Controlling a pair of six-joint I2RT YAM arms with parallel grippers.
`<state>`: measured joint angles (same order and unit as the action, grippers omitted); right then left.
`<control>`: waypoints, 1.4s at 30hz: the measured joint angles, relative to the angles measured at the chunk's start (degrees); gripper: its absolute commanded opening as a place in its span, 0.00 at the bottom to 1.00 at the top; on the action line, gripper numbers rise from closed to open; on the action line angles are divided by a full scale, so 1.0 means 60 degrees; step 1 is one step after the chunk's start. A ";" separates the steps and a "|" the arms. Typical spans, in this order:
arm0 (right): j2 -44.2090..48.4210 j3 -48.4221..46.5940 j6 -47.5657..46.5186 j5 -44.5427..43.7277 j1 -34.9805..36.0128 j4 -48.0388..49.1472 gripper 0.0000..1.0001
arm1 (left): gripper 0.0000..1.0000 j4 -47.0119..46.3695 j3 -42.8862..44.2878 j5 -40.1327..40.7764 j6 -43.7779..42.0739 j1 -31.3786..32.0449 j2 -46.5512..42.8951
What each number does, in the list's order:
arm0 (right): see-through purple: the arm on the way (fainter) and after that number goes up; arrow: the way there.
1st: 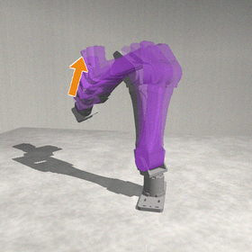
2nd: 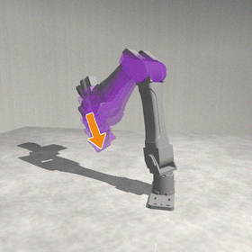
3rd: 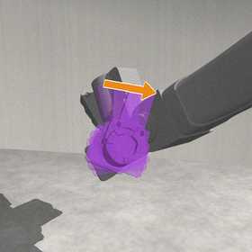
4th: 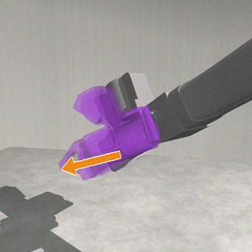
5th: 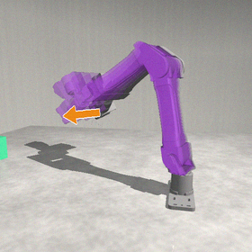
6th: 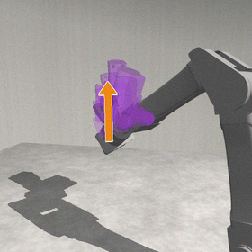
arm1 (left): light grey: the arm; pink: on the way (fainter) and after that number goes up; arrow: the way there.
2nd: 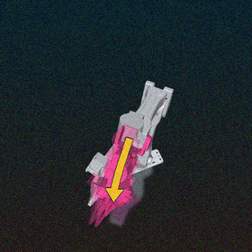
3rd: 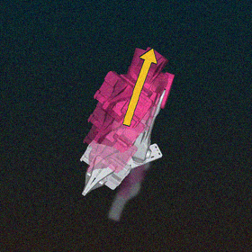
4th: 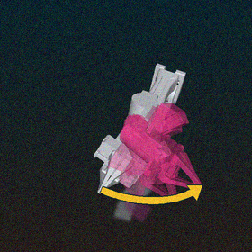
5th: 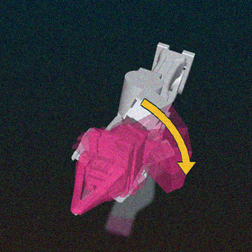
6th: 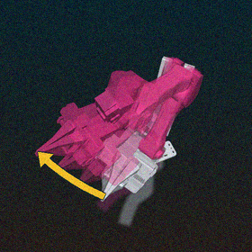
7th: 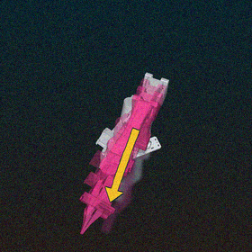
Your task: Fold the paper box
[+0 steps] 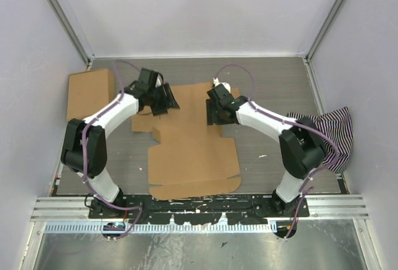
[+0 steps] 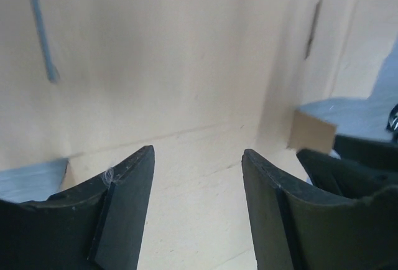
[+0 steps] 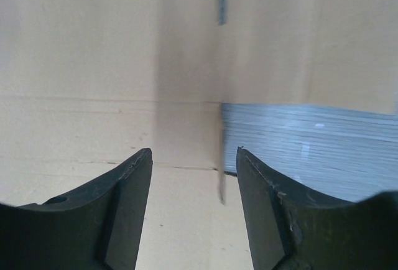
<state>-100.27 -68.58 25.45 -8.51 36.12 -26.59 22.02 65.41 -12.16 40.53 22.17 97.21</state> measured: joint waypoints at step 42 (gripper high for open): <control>0.4386 0.0237 -0.0583 -0.0809 -0.2277 -0.1785 0.64 | 0.50 0.5082 1.0888 0.1523 -0.1745 -0.1792 0.7187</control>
<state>-73.95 -67.16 21.96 -13.37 22.46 -37.30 52.51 130.74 -3.03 30.06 11.42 140.33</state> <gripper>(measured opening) 0.636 0.540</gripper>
